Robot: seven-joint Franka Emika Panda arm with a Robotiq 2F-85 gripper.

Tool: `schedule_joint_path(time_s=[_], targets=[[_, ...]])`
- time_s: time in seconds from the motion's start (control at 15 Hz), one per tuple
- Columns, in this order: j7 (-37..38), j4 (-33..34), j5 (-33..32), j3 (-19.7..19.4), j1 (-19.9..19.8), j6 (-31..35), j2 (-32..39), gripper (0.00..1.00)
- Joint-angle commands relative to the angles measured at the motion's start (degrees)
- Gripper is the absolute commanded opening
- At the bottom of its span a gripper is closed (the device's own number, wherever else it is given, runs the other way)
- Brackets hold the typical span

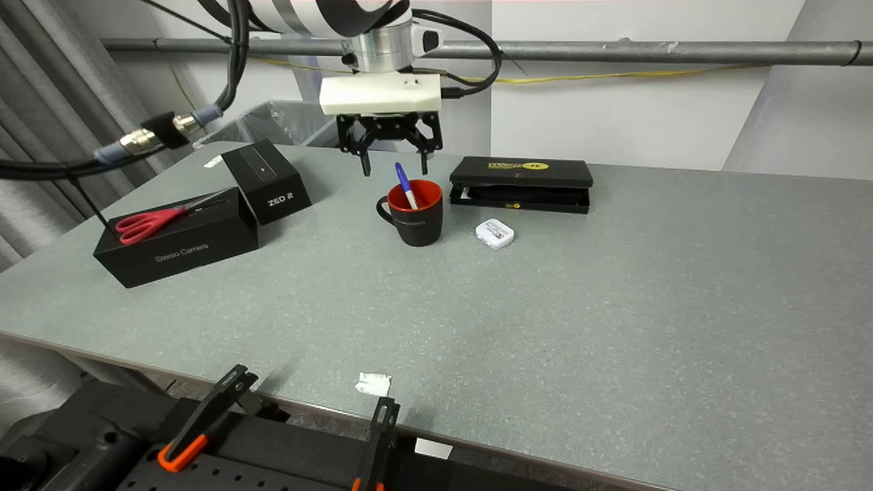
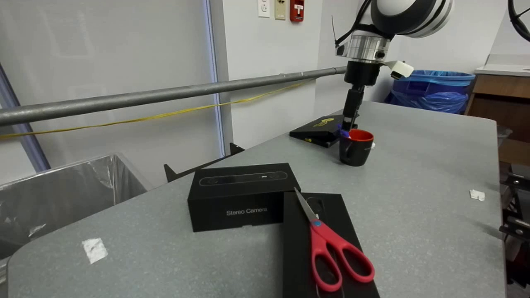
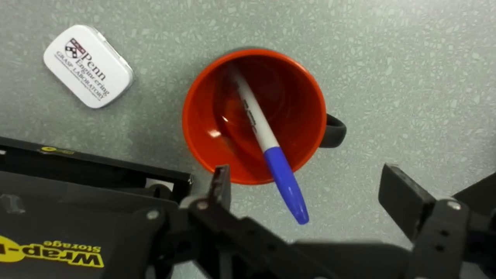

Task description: Remove the pen from the mug cup and out on the table

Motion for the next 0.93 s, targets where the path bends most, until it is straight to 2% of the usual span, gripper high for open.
schedule_joint_path(time_s=[0.0, 0.2, 0.27, 0.33, 0.4, 0.73, 0.87], targets=[[-4.7, 2.77, 2.85, 3.46, -3.54, 2.18, 2.92, 1.0], [-5.86, 3.89, 2.5, 4.57, -4.61, 2.4, 4.36, 1.0], [-6.47, 4.22, 2.59, 5.01, -5.06, 2.58, 4.84, 0.75], [-6.65, 4.45, 2.48, 5.23, -5.34, 2.6, 5.18, 0.74], [-6.64, 4.46, 2.11, 5.23, -5.46, 2.67, 5.28, 0.67], [-8.58, 2.71, 2.8, 6.27, -7.25, 4.26, 3.38, 0.23], [-10.23, 1.54, 4.14, 7.61, -8.82, 5.48, 2.03, 0.08]])
